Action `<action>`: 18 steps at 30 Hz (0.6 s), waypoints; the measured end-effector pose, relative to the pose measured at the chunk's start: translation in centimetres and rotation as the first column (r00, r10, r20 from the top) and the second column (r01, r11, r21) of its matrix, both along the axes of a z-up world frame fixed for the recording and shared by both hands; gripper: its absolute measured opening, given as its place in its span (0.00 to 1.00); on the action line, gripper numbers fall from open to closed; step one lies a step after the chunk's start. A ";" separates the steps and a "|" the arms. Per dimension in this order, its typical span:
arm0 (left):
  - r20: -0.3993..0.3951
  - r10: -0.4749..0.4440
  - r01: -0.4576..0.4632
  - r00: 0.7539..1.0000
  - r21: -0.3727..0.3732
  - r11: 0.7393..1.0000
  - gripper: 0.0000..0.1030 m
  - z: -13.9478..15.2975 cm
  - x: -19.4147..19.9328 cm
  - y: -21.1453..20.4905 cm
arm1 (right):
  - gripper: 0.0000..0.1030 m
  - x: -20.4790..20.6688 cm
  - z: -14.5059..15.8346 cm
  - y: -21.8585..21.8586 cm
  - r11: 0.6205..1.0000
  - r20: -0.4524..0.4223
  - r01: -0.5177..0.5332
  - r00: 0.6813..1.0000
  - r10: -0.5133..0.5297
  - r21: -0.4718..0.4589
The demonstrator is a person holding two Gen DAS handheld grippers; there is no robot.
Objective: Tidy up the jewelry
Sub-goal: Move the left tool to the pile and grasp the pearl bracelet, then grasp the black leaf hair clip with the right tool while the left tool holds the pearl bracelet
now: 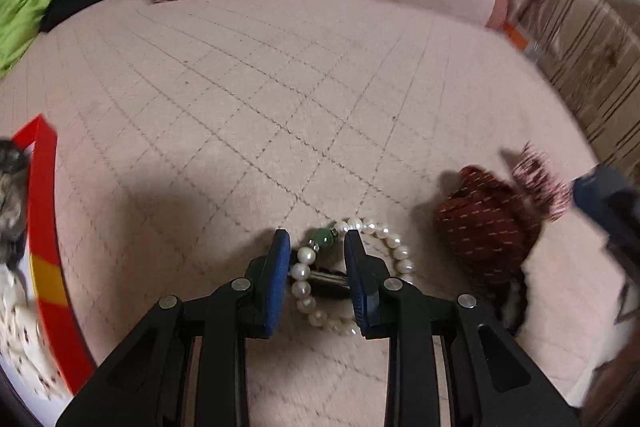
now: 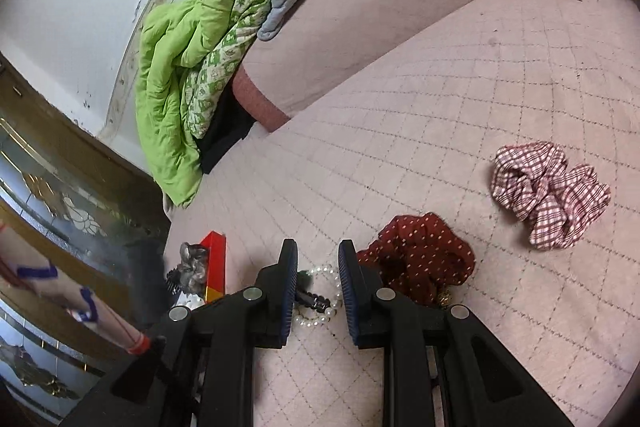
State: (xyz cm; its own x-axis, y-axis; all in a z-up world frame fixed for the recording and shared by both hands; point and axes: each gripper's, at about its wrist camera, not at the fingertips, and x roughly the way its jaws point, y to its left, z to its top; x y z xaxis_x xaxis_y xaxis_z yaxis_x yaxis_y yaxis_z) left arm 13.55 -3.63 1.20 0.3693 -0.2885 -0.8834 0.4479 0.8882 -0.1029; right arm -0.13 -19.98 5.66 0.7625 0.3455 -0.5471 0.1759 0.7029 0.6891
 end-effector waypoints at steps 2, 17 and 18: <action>0.024 -0.031 0.029 0.999 0.053 0.998 0.26 -0.3 -0.2 -0.9 | 0.22 -0.3 0.2 -0.6 1.000 0.008 0.010 1.000 -0.010 0.001; 0.143 -0.114 0.098 0.983 0.115 0.988 0.11 -0.2 -2.6 -2.1 | 0.23 -0.6 -0.1 -1.7 0.998 -0.014 0.047 0.999 -0.046 0.030; 0.153 -0.097 0.085 0.984 0.086 0.993 0.11 0.3 -2.8 -1.6 | 0.23 -0.6 -0.1 -1.8 0.998 -0.018 0.055 0.998 -0.054 0.020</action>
State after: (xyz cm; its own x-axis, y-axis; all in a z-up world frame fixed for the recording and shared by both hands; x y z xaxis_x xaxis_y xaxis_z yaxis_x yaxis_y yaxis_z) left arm 10.77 -5.19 1.52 0.4799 -0.2591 -0.8382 0.5322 0.8455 0.0434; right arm -0.76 -21.73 5.58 0.7711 0.3149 -0.5534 0.2256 0.6776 0.7000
